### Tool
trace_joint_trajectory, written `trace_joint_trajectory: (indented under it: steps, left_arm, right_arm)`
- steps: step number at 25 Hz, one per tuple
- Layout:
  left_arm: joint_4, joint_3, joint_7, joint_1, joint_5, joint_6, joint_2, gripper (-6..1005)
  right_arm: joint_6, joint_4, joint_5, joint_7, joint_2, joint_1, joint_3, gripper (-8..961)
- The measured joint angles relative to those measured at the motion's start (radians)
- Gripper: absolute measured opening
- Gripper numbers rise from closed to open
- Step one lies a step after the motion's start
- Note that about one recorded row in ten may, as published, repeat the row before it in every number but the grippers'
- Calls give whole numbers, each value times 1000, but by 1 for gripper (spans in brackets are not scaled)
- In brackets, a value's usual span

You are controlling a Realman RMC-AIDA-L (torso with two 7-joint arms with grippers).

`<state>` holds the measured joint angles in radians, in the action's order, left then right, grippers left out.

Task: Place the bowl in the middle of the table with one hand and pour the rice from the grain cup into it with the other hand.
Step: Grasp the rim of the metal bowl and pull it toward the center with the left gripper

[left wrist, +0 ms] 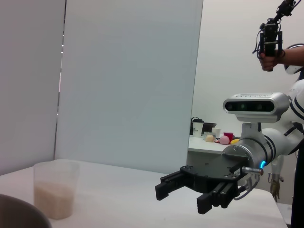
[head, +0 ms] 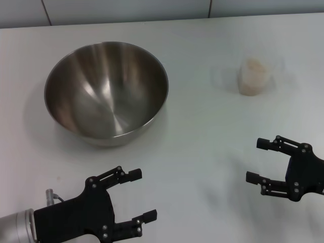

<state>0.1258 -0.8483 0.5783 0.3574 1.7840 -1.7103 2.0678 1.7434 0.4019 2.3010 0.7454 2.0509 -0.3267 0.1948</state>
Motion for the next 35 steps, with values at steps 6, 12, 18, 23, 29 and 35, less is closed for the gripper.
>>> trace_joint_trajectory:
  steps: [6, 12, 18, 23, 29, 35]
  left_arm:
    - [0, 0, 0, 0, 0, 0, 0, 770]
    - [0, 0, 0, 0, 0, -4, 0, 765]
    - [0, 0, -6, 0, 0, -6, 0, 761]
    - [-3, 17, -18, 5, -2, -32, 5, 757]
    - [-17, 151, -75, 34, -5, -86, 10, 753]
    - [-23, 464, -69, 75, -16, -8, 4, 748]
  right_arm:
    - [-1, 0, 0, 0, 0, -1, 0, 828]
    - [-3, 0, 0, -2, 0, -2, 0, 828]
    - [-3, 0, 0, -3, 0, -2, 0, 827]
    - [-4, 0, 0, -3, 1, -3, 0, 827]
    - [-4, 0, 0, -3, 1, -3, 0, 828]
    - [-4, 0, 0, -3, 3, -6, 0, 828]
